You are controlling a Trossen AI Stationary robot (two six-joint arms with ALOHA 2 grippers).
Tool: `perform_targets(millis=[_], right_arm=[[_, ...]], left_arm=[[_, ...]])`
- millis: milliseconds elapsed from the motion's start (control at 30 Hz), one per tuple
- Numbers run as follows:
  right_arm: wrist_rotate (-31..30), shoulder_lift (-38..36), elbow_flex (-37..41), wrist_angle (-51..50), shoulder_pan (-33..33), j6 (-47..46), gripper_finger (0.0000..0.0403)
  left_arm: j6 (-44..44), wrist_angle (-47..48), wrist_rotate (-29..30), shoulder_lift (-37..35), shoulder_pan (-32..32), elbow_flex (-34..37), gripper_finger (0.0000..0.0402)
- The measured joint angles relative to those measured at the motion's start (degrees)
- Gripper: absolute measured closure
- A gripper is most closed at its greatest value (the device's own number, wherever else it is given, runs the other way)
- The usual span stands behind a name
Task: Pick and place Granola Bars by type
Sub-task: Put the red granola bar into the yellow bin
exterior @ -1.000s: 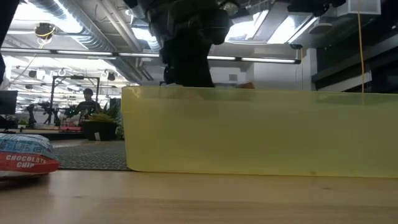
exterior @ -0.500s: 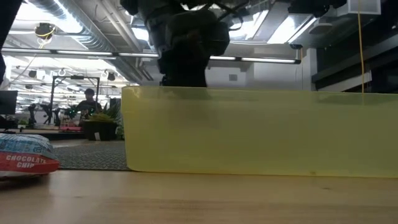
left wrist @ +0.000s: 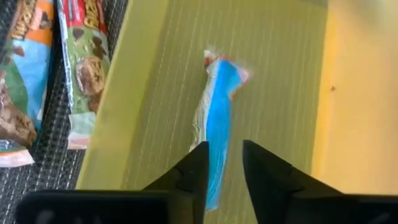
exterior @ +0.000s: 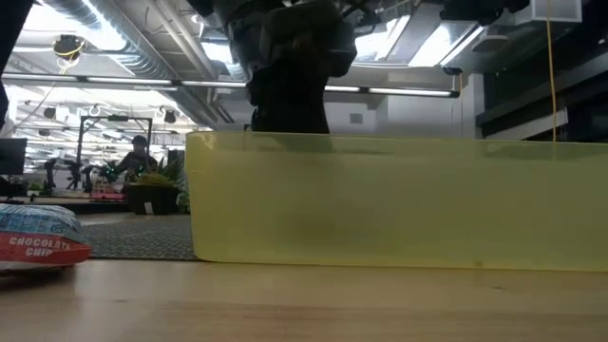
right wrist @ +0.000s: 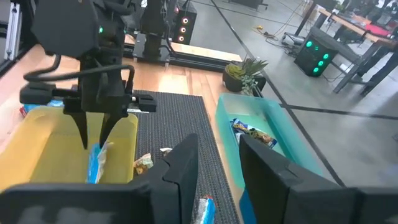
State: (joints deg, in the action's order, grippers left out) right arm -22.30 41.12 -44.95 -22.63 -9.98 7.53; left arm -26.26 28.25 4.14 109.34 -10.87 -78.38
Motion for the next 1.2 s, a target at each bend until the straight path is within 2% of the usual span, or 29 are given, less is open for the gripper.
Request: perform_targets(millis=[267,467,633,1000,1200], right_arm=[[0.06,0.0,0.0,0.0,0.0,1.9,0.0282],[0.06,0.01,0.0,-0.46,0.0,1.81,0.0282],[0.03,-0.04,0.0,-0.37,-0.02,0.4,0.0282],[-0.07,-0.02,0.0,0.22,0.0,3.19,0.0282],[-0.1,-0.02,0.0,1.07,-0.01,3.41,0.0282]], left_arm=[[-0.83,5.13,1.33,-1.23,-0.53,-5.26,0.0253],[-1.69,17.67,1.71,-2.72,-3.4,-13.03,0.025],[-5.41,24.23,2.3,-2.99,-7.42,-18.41,0.0257],[-17.83,31.9,-0.34,-3.43,-20.72,-19.31,0.0258],[-18.09,36.01,4.6,-3.43,-25.77,-19.31,0.0254]])
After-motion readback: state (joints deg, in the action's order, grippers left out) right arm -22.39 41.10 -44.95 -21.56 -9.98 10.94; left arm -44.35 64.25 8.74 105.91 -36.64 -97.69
